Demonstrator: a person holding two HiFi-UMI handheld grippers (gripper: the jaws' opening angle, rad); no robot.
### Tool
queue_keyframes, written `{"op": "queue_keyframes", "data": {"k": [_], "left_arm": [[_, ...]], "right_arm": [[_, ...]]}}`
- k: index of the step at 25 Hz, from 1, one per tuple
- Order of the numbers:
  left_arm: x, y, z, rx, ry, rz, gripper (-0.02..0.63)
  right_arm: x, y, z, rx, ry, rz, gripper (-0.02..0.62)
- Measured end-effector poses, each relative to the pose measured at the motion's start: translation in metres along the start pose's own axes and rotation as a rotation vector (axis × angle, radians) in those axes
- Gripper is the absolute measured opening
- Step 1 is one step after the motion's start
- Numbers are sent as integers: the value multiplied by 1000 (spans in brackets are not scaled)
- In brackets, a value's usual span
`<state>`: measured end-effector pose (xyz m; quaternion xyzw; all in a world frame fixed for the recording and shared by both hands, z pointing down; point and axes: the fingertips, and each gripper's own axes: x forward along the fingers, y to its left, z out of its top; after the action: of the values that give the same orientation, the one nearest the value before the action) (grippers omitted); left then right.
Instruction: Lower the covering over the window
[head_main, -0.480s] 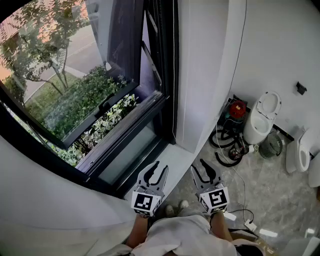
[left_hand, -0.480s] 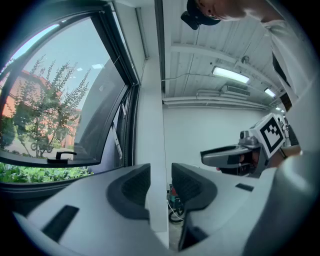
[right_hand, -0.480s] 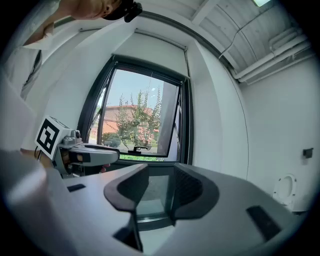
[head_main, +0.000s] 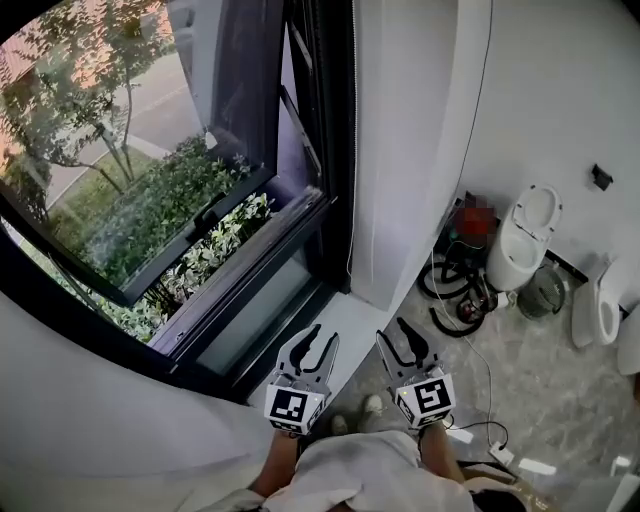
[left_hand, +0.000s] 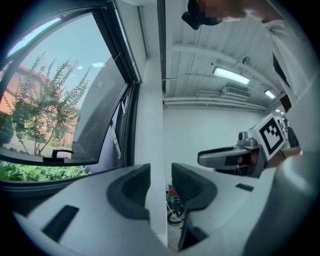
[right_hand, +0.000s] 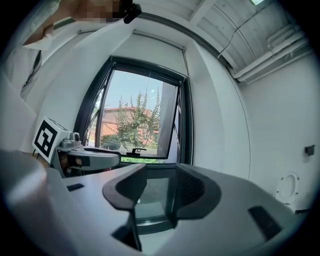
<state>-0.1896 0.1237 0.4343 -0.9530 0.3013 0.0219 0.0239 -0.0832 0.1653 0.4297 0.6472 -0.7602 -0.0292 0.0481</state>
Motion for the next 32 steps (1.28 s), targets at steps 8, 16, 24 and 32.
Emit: {"op": "queue_keyframes", "data": {"k": [8,16,24,32], "left_arm": [[33,10,-8,0,14,25,138],[83,18,-15,3,35,53,138],[127,27,-20,11,48,90,138],[159,31,-21,24,63,133,138]], "right_arm": [[29,-24,-9,10,3,33,161],[61,-68,-19,31,16,61,160],[92,-103,-25,33,17,104,158],[112,-130,-30,47,21,148,158]]}}
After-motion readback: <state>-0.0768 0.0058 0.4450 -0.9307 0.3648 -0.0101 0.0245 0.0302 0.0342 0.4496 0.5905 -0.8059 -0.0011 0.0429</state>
